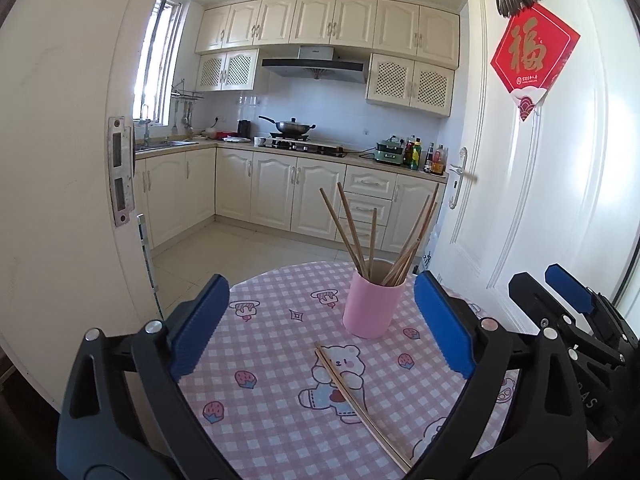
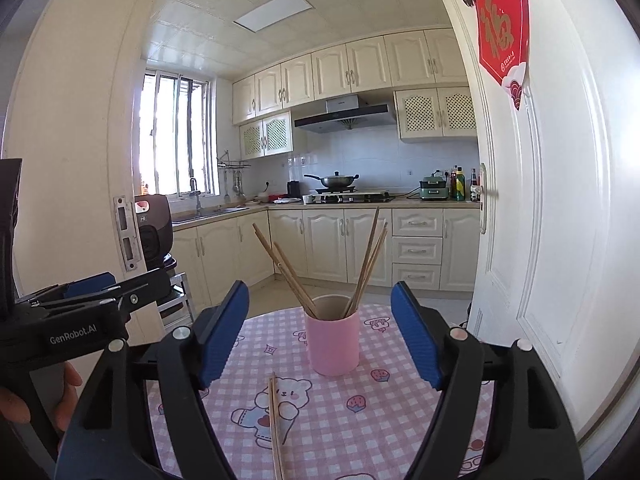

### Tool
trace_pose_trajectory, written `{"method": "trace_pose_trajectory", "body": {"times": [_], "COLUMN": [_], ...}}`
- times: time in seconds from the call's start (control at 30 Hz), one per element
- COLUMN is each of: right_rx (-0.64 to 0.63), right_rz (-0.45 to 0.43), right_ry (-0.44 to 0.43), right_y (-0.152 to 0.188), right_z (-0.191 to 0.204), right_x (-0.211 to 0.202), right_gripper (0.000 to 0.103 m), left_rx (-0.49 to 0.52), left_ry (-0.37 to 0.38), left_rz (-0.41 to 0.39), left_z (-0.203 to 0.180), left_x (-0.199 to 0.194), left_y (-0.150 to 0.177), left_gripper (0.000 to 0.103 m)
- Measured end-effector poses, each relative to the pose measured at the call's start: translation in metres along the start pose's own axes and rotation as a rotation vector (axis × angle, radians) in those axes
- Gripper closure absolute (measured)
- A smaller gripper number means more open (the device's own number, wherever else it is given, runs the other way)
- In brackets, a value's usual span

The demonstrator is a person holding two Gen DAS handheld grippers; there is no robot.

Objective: Organize utensils
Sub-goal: 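Move the left tool back over the last chopsticks while the right tool returns beside it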

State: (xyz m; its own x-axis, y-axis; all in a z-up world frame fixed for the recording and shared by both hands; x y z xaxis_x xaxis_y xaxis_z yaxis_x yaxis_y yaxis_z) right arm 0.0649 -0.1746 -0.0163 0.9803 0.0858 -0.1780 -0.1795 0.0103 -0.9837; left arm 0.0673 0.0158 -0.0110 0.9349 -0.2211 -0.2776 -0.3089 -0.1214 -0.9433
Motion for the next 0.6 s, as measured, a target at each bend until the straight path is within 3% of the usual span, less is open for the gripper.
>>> {"method": "trace_pose_trajectory", "body": {"times": [0.07,0.23,0.6], "right_rx": [-0.01,-0.012,-0.01], "right_rz": [0.008,0.055,0.17], "right_ry": [0.006,0.017,0.017], "right_y": [0.003,0.014,0.047], "right_z": [0.0,-0.002,-0.008], "right_x": [0.001,0.011,0.038], "right_gripper": [0.027,0.025,0.025], "left_rx": [-0.009,-0.031,-0.069], "left_ry": [-0.004,-0.019,-0.046], "left_rz": [-0.004,0.048,0.253], "left_z": [0.005,0.013,0.028], "left_x": [-0.002,0.009,0.051], "left_y": [0.005,0.014,0.048], "left_gripper": [0.01,0.01,0.01]}}
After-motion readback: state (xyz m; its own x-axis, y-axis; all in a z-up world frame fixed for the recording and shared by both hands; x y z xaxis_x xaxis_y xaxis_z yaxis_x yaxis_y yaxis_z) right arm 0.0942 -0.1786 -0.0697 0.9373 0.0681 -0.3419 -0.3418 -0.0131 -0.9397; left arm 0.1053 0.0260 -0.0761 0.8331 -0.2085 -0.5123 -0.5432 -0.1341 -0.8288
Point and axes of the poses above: each gripper's, at about its wrist camera, not at the fingertips, and x roughly the way its jaws point, z to its left, y to its underside, the point moved 1 cm from there along x, roughly the way its jaws point, and after that the axes turned 11 degrees about y, right-handed, at the moved point
